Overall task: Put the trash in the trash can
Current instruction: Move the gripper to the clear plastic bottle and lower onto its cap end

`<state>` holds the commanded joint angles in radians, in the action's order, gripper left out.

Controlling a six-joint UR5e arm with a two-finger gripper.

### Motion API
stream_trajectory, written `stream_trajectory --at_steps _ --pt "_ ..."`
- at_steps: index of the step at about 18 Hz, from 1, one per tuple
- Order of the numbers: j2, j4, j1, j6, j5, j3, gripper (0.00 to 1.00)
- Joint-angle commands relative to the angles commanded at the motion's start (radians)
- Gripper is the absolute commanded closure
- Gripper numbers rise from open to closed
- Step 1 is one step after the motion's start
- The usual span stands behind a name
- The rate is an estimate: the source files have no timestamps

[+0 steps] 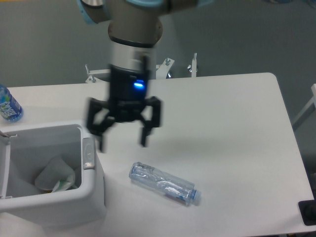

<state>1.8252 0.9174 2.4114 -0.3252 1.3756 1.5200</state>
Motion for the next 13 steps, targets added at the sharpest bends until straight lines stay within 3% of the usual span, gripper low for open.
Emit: stream_trajectory --at_steps 8,13 --pt "0.225 -0.002 0.018 -0.002 0.075 0.002 0.0" --pt "0.275 -0.002 0.018 -0.003 0.089 0.003 0.0"
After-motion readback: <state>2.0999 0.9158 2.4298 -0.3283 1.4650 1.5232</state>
